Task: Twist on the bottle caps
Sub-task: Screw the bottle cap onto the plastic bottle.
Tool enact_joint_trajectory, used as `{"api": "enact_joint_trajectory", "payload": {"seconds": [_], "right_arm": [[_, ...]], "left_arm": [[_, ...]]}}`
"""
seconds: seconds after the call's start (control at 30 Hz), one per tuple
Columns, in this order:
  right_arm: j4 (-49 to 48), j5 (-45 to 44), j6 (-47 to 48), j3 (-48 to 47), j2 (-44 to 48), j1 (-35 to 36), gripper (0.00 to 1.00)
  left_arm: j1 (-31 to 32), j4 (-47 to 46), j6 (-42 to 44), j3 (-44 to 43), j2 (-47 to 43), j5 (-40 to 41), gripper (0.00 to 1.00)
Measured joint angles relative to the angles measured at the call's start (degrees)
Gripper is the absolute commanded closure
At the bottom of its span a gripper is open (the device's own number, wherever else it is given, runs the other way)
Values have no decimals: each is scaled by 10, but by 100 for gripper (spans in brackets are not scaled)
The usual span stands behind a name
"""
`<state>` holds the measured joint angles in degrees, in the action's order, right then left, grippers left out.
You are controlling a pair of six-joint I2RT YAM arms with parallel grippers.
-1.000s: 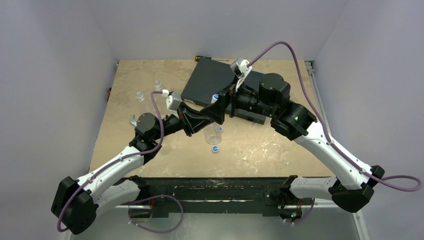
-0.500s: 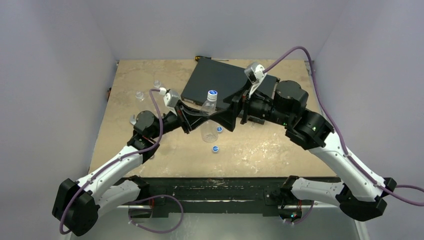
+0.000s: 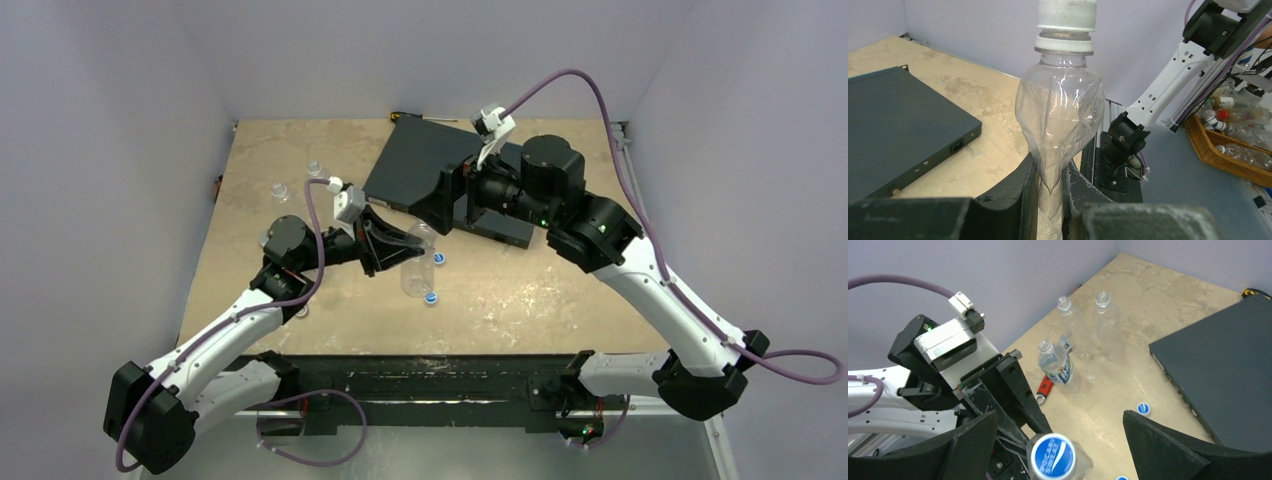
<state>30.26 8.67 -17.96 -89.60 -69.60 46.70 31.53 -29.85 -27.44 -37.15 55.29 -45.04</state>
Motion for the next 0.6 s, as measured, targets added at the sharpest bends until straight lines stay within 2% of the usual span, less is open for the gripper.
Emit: {"api": "enact_joint_trajectory", "payload": {"seconds": [0.23, 0.6], "right_arm": [[-51, 58, 0, 5, -35, -3, 2], [-104, 109, 0, 43, -26, 1, 2]], "left_arm": [[0, -75, -40, 0, 22, -15, 100], [0, -144, -92, 4, 67, 0, 100]]}}
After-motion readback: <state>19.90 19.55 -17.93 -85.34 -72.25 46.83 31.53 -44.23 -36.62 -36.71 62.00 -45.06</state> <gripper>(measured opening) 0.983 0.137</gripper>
